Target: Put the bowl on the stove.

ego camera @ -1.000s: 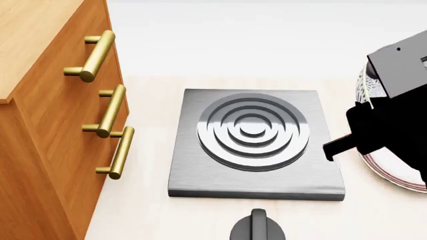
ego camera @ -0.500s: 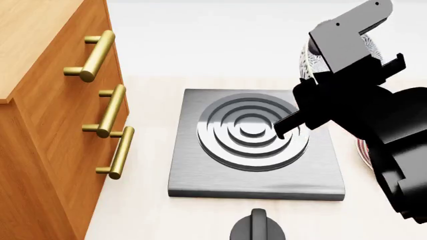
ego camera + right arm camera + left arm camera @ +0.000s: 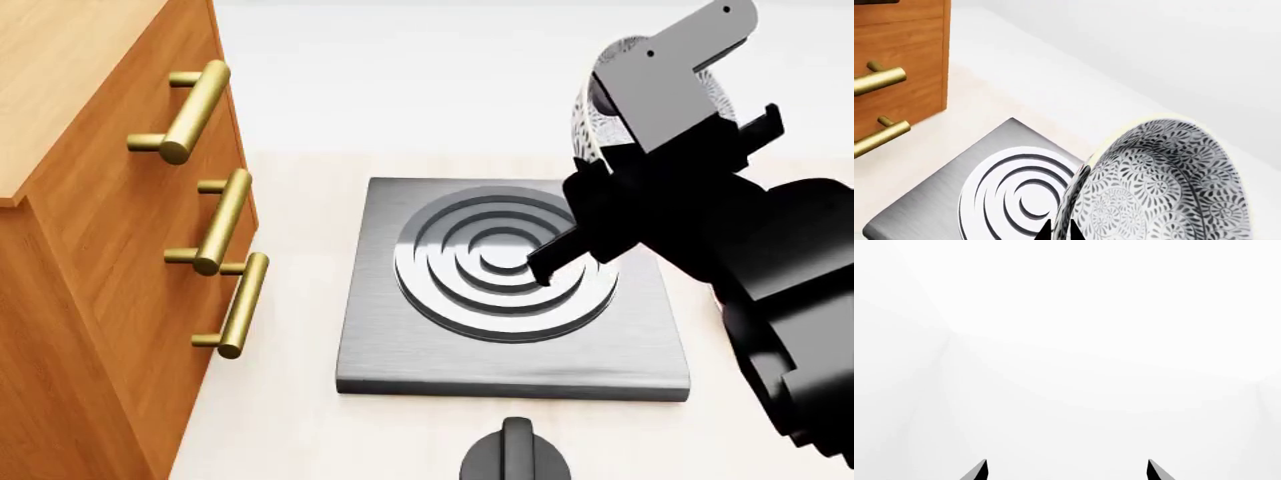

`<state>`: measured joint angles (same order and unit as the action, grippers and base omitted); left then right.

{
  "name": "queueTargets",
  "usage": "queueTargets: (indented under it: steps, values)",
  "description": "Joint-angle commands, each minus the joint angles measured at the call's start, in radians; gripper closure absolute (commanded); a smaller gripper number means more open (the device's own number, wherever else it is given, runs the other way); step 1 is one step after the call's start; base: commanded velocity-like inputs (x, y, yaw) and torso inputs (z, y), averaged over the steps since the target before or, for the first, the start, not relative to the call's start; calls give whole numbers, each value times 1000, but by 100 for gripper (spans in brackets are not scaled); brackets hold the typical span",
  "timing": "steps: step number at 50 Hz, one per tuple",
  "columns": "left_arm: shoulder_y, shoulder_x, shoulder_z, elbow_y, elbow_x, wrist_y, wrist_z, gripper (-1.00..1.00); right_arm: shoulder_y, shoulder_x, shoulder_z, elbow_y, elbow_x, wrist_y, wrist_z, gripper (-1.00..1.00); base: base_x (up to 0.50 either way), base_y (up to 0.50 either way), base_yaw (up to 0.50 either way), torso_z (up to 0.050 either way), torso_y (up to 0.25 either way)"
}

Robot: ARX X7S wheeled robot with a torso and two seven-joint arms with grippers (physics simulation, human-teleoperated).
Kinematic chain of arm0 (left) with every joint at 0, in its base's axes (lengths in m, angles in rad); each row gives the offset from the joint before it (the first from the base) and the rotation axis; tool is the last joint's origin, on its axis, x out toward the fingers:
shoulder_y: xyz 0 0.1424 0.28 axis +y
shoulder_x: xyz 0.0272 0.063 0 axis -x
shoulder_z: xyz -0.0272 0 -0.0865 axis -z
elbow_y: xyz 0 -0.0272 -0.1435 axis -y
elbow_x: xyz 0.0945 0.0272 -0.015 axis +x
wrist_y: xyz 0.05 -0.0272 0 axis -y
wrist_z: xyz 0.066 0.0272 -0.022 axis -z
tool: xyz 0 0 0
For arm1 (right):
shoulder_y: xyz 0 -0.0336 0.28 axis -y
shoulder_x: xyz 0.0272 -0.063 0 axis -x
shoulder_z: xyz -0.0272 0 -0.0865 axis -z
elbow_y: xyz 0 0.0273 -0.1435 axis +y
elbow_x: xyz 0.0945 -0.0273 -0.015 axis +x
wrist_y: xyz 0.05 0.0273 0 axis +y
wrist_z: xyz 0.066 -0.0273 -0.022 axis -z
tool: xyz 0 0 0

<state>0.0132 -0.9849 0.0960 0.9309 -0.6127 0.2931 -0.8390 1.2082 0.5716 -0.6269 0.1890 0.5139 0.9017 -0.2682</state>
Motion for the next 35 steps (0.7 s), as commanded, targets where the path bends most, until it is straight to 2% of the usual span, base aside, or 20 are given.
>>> queueTargets:
  steps: [1, 15, 19, 35]
  values:
    - [-2, 17, -26, 3, 13, -11, 19, -100, 24, -36, 17, 62, -50, -60, -42, 100, 0, 0, 0, 0, 0]
    - [2, 14, -36, 0, 10, -9, 14, -100, 221, -271, -68, 695, -177, -392, -188, 100, 0, 0, 0, 0, 1]
    - [-1, 14, -34, -1, 9, -10, 15, -100, 342, -408, -91, 1106, -223, -619, -273, 100, 0, 0, 0, 0, 0]
    - [-1, 20, -27, -6, 12, -9, 18, -100, 331, -489, 152, 1120, -420, -572, -332, 100, 0, 0, 0, 0, 1]
